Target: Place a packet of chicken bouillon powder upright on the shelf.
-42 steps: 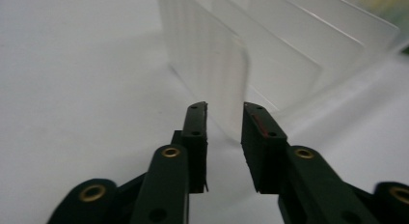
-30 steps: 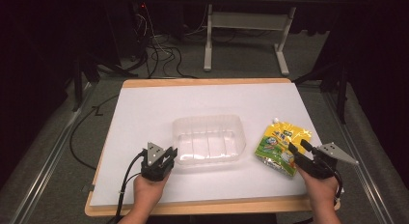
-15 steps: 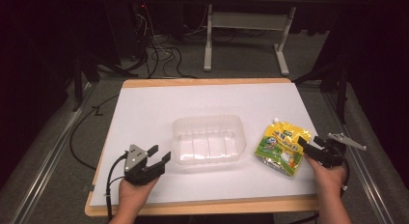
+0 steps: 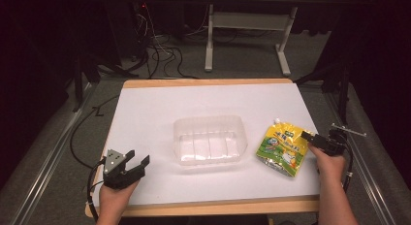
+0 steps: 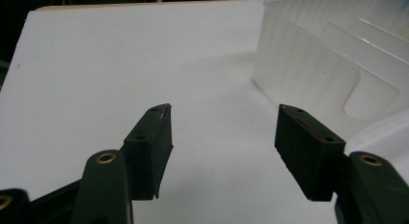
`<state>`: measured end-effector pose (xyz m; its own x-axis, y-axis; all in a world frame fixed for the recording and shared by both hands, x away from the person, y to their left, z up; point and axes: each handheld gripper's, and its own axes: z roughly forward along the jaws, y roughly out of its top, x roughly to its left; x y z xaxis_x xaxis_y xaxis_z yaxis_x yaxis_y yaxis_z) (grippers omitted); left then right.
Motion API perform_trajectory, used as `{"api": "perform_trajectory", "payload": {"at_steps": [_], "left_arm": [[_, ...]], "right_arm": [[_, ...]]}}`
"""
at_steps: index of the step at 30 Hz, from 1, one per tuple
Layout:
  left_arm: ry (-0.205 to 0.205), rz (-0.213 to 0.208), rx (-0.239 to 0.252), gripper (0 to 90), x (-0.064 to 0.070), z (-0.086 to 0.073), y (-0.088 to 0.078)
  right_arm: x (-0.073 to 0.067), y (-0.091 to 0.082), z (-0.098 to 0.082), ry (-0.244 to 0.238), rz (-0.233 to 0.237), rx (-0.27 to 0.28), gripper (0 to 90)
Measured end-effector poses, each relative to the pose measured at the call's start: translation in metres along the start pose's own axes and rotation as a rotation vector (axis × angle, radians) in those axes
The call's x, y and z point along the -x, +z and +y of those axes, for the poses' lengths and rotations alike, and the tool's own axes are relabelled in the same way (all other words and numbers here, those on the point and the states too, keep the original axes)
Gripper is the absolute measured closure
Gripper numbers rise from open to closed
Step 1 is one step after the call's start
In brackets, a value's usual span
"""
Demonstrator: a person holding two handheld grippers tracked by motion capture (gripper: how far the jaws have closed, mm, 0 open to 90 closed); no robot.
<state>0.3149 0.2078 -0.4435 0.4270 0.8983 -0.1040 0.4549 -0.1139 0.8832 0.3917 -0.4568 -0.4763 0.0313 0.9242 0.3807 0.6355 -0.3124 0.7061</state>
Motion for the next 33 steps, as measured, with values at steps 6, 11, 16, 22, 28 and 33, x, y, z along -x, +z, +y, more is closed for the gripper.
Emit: {"api": "perform_trajectory", "payload": {"at_steps": [6,11,16,22,28,33], "left_arm": [[0.011,-0.016,-0.008,38.6,0.003,-0.001,0.003],[0.025,-0.035,-0.026,38.6,0.008,-0.002,0.008],[0.036,-0.051,-0.034,38.4,0.013,-0.002,0.012],[0.032,-0.057,-0.033,38.8,0.013,-0.002,0.011],[-0.019,-0.068,-0.016,41.7,0.009,0.004,0.014],[-0.045,-0.088,-0.009,41.9,0.008,0.009,0.019]], "right_arm": [[-0.003,-0.001,-0.002,0.051,0.168,0.033,47.8],[-0.015,-0.010,-0.004,0.000,0.234,0.042,55.0],[-0.004,0.003,-0.007,0.069,0.203,-0.078,48.4],[-0.007,0.007,-0.007,0.038,0.217,-0.121,69.2],[-0.021,-0.014,-0.008,-0.057,0.196,-0.011,90.0],[-0.031,-0.034,-0.007,-0.086,0.215,0.070,90.0]]}}
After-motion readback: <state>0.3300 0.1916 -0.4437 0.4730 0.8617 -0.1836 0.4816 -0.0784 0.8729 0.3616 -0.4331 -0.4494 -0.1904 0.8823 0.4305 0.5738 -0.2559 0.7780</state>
